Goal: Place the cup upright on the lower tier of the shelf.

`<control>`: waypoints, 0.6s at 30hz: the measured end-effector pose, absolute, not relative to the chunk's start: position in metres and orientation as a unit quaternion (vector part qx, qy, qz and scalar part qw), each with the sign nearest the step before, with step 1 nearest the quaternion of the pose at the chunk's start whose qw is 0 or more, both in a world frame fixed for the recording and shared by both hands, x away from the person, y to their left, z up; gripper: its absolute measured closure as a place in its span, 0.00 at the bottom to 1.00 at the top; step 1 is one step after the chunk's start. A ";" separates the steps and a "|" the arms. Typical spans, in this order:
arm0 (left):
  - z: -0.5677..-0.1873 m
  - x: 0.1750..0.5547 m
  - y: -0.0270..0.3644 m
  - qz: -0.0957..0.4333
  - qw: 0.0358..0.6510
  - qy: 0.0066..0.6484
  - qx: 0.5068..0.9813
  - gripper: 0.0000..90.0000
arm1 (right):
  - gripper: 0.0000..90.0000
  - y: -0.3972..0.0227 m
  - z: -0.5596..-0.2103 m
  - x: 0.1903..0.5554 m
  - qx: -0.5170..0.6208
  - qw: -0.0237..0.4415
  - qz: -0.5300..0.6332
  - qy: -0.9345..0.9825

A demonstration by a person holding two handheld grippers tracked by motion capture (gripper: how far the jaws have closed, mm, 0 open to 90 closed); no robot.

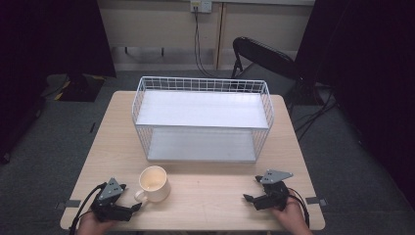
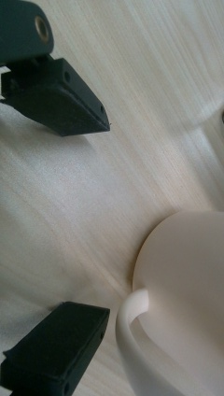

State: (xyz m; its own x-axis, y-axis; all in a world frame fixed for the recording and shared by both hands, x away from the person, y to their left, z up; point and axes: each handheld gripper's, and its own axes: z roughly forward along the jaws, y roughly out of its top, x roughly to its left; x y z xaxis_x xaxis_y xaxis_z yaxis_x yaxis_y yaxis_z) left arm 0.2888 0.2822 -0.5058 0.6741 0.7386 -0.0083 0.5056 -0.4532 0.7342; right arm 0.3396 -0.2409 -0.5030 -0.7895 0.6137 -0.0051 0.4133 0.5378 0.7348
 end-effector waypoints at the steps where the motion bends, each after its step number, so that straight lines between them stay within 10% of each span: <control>1: -0.506 0.289 0.282 0.158 0.368 0.371 0.837 0.10 | 0.16 -0.241 -0.503 0.340 0.296 0.132 0.379 0.867; 18: -0.503 0.286 0.284 0.159 0.364 0.372 0.839 0.19 | 0.16 -0.241 -0.503 0.340 0.296 0.132 0.379 0.867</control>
State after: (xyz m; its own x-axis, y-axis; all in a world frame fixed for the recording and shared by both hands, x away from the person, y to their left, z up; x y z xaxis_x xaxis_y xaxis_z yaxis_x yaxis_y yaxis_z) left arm 0.2857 0.2839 -0.5025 0.6729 0.7397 -0.0039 0.5087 -0.4589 0.7284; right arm 0.3397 -0.2409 -0.5030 -0.7900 0.6131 -0.0051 0.4127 0.5379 0.7351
